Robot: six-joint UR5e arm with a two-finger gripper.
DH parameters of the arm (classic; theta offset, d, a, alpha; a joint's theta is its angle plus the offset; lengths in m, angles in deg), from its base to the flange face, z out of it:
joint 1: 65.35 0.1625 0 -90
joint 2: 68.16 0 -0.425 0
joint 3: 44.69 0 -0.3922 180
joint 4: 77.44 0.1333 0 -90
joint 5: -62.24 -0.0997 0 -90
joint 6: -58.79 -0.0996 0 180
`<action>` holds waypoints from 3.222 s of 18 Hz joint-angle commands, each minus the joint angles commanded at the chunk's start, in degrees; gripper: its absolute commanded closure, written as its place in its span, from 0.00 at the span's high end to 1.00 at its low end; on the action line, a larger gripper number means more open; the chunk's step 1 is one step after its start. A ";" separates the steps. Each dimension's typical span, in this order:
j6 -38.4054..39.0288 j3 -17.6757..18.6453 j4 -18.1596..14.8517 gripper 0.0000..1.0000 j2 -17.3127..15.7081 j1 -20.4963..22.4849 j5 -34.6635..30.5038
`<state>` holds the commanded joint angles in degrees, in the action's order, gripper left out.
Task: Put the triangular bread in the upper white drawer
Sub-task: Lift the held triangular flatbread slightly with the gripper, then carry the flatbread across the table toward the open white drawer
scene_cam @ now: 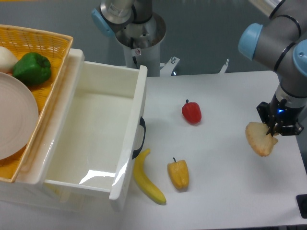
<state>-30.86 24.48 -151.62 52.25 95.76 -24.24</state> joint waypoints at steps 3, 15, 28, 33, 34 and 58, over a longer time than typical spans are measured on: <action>0.00 -0.17 -0.44 0.00 0.00 0.00 0.00; 4.21 0.88 -3.50 0.00 -3.16 -0.88 2.72; 22.57 6.15 -7.65 0.00 -14.23 -6.85 14.49; 30.05 7.21 -7.73 0.00 -17.57 -11.16 17.31; 30.84 7.21 -7.73 0.00 -18.01 -11.42 18.18; 39.73 15.73 -7.38 0.00 -25.58 -23.73 21.27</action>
<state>8.86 40.21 -159.00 26.67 72.03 -2.97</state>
